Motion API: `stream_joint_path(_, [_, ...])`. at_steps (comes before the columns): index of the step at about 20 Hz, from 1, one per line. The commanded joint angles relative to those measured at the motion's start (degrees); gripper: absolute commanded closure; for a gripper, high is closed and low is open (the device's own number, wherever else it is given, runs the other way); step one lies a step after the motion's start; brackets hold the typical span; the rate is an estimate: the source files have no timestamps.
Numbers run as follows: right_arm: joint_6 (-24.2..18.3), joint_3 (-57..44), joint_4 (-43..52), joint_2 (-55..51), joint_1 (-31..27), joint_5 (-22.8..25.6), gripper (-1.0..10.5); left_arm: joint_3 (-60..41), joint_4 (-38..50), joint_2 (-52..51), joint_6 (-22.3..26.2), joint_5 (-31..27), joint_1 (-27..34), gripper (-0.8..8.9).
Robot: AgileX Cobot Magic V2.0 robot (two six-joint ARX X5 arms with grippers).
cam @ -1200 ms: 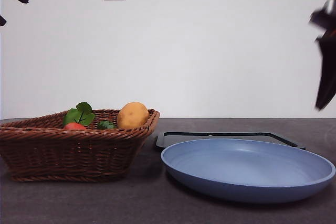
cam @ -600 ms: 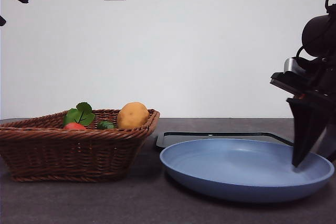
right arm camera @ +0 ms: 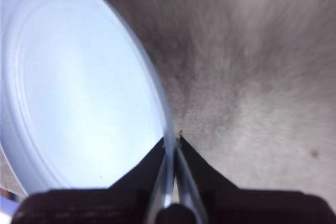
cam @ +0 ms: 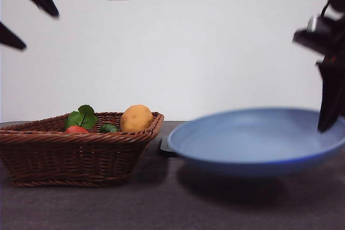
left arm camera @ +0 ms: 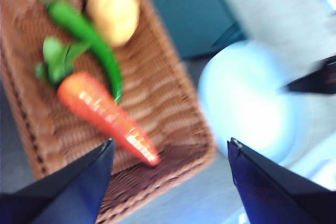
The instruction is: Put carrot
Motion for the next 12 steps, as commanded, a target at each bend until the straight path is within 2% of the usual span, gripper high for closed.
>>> stream_joint_path(1, [-0.04, 0.72, -1.01, -4.24, 0.15, 2.03, 9.4, 0.7, 2.91, 4.85, -4.09, -7.56, -4.85, 4.36])
stream_joint_path(6, [-0.07, 0.72, -3.13, -11.74, -0.02, 4.68, 9.4, 4.76, 1.75, 20.72, -5.64, -18.23, -10.82, 4.38])
stream_joint_path(12, [-0.55, 0.72, -4.0, -13.22, -0.17, 5.2, 9.4, 12.94, 1.09, 36.35, -7.04, -20.2, -11.02, 4.39])
